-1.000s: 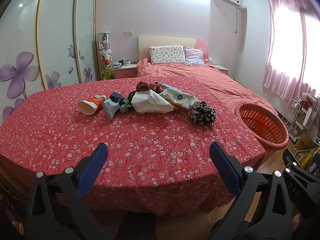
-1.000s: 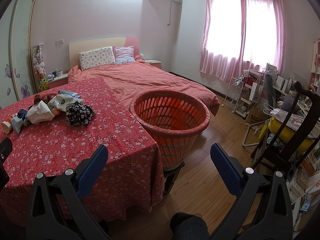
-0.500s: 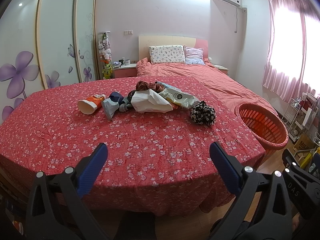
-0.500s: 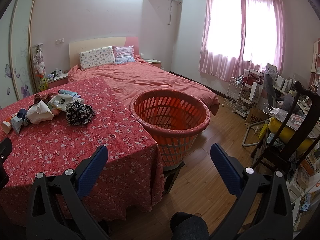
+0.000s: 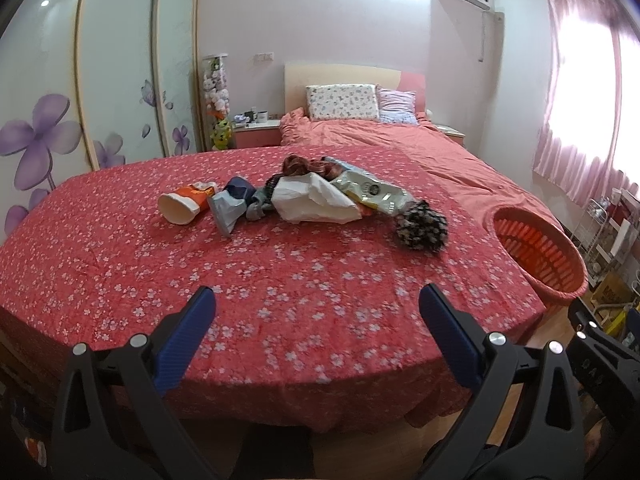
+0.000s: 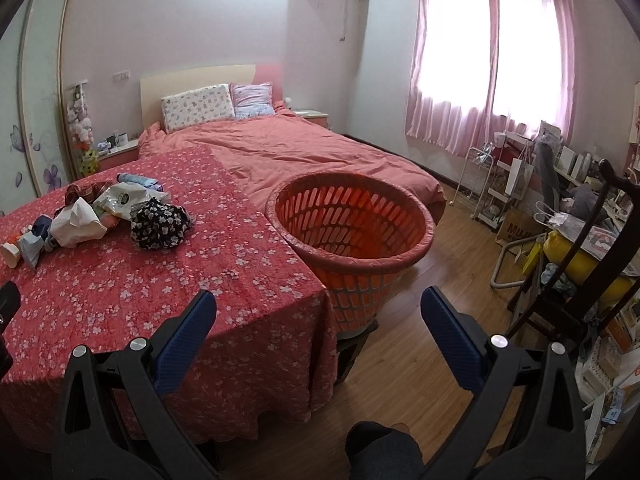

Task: Collect trash
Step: 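Grasp the orange-and-white paper cup with the left tool while the right tool grasps the black floral cloth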

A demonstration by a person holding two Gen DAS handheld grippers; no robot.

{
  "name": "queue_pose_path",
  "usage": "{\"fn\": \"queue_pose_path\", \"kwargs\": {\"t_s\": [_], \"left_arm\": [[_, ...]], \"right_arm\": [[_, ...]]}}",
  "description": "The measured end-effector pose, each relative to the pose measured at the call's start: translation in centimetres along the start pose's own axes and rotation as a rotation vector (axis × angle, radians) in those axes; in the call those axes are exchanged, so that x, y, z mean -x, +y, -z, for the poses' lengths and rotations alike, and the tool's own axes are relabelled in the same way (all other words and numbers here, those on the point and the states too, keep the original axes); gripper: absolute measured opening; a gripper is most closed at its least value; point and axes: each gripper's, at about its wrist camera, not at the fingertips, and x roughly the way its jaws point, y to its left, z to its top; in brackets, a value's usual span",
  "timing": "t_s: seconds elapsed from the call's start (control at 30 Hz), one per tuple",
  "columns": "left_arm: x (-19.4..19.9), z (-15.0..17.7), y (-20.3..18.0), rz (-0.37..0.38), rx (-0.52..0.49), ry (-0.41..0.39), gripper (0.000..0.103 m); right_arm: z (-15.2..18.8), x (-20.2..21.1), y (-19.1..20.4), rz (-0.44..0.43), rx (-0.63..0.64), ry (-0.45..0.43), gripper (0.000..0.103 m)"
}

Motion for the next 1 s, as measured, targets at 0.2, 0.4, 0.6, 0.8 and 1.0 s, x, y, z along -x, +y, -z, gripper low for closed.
{"fn": "queue_pose_path", "kwargs": {"t_s": [0.2, 0.4, 0.6, 0.8, 1.0], "left_arm": [[-2.1, -1.6, 2.6, -0.037, 0.048, 0.021, 0.099], [-5.0, -3.7, 6.7, -0.089, 0.107, 0.040, 0.099], [-8.6, -6.2, 12.7, -0.158, 0.140, 0.079, 0.099], [-12.4, -7.6, 17.0, -0.161, 0.148, 0.146, 0.099], [-15.2, -8.4, 19.0, -0.200, 0.148, 0.154, 0.099]], "right_arm": [[-1.2, -1.3, 1.3, -0.058, 0.008, 0.013, 0.101], [-3.1, -3.4, 3.5, -0.143, 0.021, 0.036, 0.101], [-4.8, -6.4, 7.1, -0.265, 0.067, 0.080, 0.100], [-5.7, -10.2, 10.2, -0.363, 0.065, 0.186, 0.087], [-5.6, -13.2, 12.6, -0.358, 0.085, 0.258, 0.077]]}}
